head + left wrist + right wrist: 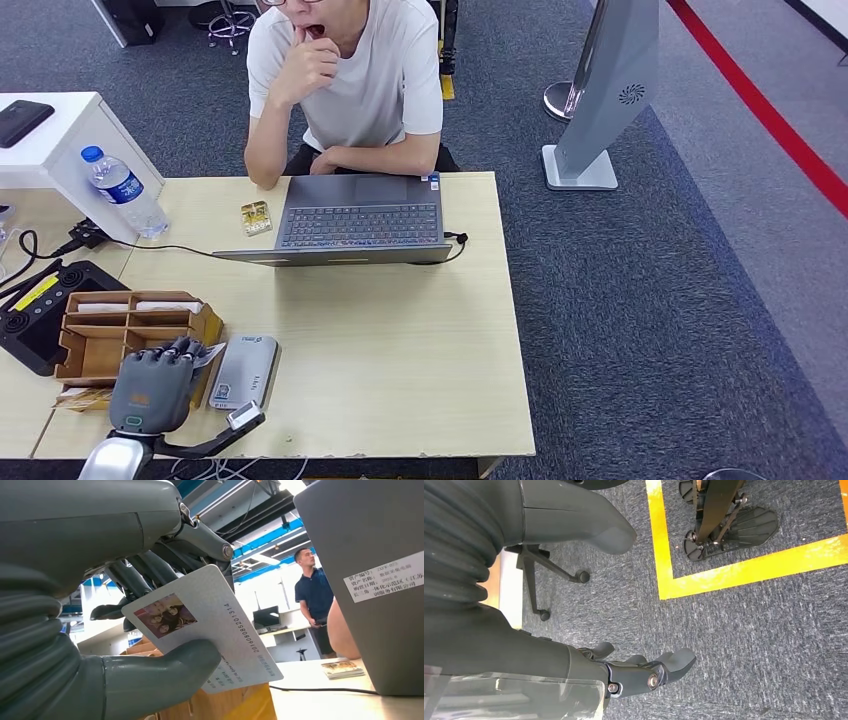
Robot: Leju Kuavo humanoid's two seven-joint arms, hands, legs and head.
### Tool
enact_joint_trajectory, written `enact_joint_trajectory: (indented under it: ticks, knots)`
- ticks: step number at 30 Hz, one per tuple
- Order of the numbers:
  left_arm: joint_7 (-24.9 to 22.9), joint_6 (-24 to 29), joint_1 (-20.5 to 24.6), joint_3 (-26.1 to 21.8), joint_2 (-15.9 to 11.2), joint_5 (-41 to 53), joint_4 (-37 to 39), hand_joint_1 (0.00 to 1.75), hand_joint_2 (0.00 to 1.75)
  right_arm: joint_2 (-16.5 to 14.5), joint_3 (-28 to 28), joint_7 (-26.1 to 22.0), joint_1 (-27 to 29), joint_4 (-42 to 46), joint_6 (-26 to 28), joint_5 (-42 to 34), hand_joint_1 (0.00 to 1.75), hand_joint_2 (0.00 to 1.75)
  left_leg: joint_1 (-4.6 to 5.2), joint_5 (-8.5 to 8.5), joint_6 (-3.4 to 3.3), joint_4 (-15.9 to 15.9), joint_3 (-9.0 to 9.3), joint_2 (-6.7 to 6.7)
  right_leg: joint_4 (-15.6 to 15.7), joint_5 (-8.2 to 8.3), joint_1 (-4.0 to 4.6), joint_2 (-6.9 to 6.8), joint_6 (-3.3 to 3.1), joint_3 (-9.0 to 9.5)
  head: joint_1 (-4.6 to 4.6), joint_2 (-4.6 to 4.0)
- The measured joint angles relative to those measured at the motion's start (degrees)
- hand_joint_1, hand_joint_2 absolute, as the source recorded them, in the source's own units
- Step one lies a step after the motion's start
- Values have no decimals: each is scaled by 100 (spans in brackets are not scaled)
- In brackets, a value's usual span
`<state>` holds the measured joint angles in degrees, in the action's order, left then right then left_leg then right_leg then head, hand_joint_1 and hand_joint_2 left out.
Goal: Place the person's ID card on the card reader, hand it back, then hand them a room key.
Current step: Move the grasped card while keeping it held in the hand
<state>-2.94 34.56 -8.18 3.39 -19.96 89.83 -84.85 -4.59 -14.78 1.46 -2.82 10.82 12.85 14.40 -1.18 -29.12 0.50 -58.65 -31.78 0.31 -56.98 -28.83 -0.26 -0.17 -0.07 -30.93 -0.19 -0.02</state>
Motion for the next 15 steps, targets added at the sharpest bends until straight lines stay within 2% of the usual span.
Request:
enact_joint_trajectory:
  ticks: [9,15]
  knots:
    - [-9,-8,1,5,-12,0,73,175,175,-2,0,0,0,0,0,1,0,175,0,0,0,0,0,0,0,0,0,0,0,0,1,0]
    - [-273,-39,15,148,-137,0,254,175,175,-1,-2,9,0,0,-6,33,0,175,0,0,0,0,0,1,0,0,0,1,0,-1,1,0]
